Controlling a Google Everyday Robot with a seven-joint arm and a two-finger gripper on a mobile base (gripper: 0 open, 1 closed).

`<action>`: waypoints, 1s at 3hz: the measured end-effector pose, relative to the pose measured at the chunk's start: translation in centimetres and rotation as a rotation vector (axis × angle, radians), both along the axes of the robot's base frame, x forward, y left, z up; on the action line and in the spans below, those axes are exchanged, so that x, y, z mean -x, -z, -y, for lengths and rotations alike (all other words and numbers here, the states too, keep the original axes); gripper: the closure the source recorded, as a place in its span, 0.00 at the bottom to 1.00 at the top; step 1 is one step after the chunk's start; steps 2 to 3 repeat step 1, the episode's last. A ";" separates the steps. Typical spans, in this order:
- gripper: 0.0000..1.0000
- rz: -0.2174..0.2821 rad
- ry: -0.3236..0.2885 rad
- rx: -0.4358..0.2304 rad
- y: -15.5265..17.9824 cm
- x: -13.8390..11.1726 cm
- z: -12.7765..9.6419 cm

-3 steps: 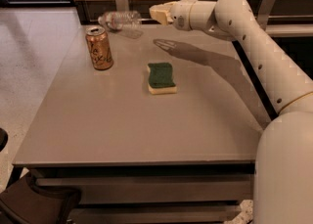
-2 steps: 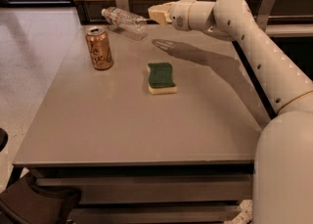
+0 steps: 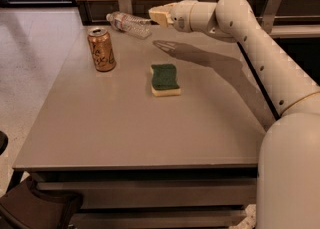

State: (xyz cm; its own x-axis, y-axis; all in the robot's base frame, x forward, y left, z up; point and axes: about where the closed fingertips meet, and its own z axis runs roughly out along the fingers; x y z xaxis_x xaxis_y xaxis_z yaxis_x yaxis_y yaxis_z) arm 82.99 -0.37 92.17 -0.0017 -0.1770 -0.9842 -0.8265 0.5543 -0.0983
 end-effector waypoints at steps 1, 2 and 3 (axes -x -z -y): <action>0.10 -0.001 -0.005 0.000 0.1 0.0 -0.3; 0.10 -0.001 -0.005 0.000 0.1 0.0 -0.3; 0.10 -0.001 -0.005 0.000 0.1 0.0 -0.3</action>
Offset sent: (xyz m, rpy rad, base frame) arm 0.0000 0.0000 0.0000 0.0000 0.0000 0.0000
